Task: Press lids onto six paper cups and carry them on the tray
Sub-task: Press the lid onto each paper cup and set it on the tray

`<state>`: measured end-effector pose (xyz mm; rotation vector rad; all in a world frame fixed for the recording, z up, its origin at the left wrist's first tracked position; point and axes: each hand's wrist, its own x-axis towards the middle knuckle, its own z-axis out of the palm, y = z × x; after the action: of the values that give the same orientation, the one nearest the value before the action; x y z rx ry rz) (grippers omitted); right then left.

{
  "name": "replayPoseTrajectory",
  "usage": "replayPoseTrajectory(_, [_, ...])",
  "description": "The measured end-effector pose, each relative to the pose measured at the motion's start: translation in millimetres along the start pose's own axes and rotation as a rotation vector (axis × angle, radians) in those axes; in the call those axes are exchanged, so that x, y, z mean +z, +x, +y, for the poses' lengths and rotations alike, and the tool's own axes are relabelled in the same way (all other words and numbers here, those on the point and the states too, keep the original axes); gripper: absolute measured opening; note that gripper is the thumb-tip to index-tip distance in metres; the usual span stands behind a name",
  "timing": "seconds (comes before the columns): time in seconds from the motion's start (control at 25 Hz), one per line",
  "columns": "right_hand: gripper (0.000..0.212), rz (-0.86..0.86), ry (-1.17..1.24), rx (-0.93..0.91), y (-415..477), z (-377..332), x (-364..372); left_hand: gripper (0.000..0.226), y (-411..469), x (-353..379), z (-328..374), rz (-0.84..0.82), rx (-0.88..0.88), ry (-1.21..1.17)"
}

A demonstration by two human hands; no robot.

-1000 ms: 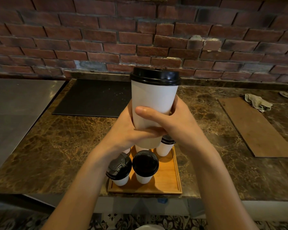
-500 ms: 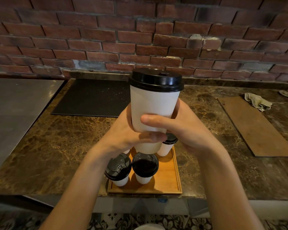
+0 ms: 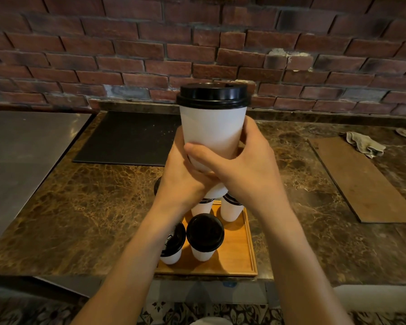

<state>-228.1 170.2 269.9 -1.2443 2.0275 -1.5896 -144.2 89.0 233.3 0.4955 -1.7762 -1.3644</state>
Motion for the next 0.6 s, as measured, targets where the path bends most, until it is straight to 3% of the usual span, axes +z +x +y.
replayPoseTrajectory(0.32, [0.085, 0.002, 0.004, -0.028, 2, 0, -5, 0.064, 2, -4, 4, -0.082, -0.002, -0.005])
replayPoseTrajectory(0.6, [0.070, -0.140, 0.149, -0.034, 3, -1, -17, 0.082, 3, -25, 7, -0.267, -0.074, -0.089])
